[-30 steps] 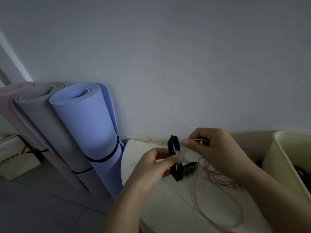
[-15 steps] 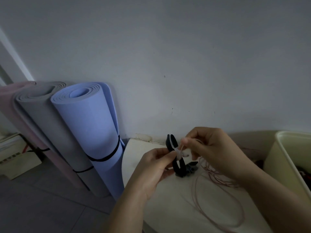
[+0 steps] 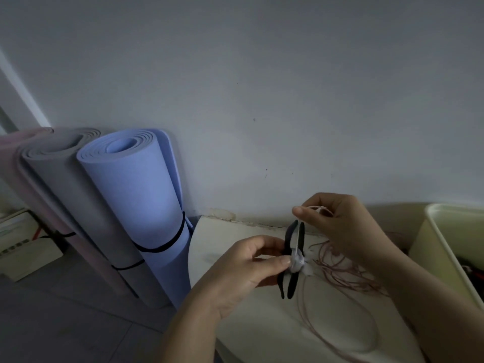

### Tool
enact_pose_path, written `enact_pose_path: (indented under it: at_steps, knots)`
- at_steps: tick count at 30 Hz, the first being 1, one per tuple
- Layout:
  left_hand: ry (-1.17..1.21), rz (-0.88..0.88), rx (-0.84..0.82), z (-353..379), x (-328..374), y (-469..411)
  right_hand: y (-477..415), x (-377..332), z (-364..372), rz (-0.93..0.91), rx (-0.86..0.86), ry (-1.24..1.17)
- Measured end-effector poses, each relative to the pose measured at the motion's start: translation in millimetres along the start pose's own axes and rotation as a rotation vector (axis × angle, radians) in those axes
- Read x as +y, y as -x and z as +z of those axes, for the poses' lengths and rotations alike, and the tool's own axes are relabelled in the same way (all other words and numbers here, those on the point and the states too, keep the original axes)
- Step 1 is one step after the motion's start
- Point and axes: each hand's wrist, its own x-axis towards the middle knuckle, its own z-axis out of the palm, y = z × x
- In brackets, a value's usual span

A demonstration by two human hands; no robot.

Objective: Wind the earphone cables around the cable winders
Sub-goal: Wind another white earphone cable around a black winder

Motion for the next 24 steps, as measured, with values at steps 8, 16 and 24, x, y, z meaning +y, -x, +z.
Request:
enact_pose_path:
  at_steps: [8,16,24]
  knots:
    - [0.394,0.135,-0.087,-3,4,-3,0,15,19,0.144,-0.091,-0.170]
    - [0.760,0.114,0.305,-9,4,-10,7,9,47,0.060,-0.221,0.038]
    - [0.569,0.125,0.452,-12,2,-10,13,5,40,-0.196,-0.207,0.411]
